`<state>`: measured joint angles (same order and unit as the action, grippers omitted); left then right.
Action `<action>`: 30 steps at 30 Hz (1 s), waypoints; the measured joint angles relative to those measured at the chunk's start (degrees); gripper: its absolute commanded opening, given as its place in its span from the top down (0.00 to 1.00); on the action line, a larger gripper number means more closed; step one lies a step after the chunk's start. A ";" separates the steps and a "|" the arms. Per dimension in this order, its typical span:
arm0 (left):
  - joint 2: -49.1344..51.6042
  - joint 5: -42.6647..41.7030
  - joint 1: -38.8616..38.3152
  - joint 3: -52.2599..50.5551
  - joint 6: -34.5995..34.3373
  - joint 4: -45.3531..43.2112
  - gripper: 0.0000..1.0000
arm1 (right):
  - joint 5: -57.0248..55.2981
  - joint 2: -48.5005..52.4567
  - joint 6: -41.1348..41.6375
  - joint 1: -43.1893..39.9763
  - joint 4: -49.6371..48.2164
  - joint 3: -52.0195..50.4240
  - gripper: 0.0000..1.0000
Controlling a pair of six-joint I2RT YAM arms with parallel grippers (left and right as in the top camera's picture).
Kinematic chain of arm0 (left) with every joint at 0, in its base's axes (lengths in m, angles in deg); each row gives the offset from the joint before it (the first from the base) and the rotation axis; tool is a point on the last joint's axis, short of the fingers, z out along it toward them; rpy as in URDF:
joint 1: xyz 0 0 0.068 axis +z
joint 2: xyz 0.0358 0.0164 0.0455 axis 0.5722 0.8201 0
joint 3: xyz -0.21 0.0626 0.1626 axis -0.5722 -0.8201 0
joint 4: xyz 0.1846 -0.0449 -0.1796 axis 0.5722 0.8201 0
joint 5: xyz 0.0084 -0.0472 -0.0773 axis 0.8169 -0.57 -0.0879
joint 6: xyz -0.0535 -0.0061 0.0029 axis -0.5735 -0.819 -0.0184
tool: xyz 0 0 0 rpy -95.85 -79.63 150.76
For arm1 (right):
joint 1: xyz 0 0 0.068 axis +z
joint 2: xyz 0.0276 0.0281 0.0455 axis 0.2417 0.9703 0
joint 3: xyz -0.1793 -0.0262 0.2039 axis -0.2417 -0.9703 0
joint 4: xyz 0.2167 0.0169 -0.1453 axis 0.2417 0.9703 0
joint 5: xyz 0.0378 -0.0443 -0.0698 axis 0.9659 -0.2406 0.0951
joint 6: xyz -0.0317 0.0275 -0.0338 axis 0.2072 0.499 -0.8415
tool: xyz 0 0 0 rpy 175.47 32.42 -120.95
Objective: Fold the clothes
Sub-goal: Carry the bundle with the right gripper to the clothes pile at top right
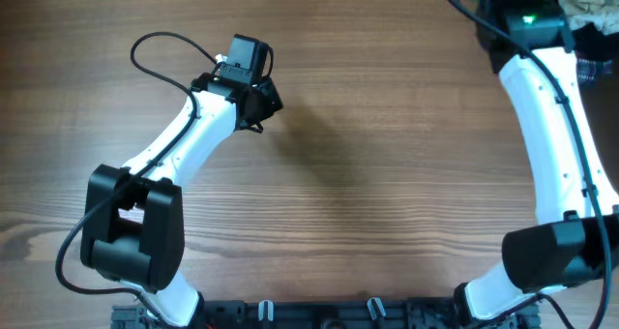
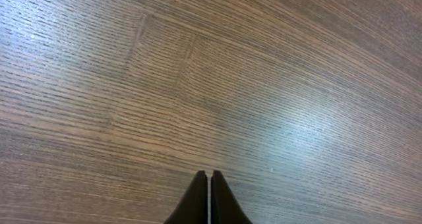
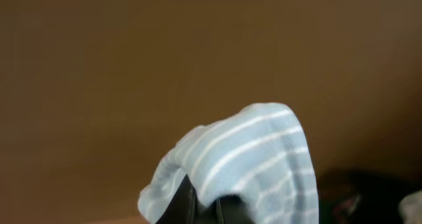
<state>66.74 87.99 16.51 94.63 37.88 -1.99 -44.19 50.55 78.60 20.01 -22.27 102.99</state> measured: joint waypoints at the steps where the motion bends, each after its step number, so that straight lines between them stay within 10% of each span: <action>1: 0.00 0.07 0.00 0.02 0.00 0.00 0.96 | -0.13 0.00 -2.01 -1.92 -2.23 0.00 0.96; 16: 0.00 0.26 0.00 0.02 0.00 -0.04 0.96 | 25.83 13.16 -22.64 -26.32 -28.65 0.15 0.96; 30: 0.00 0.50 0.00 0.02 0.00 -3.96 0.96 | 29.88 30.99 -24.22 -34.56 -48.04 4.79 0.96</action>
<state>66.74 88.50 16.51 94.66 37.88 -5.95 -14.31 81.54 54.39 -14.54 -70.31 107.78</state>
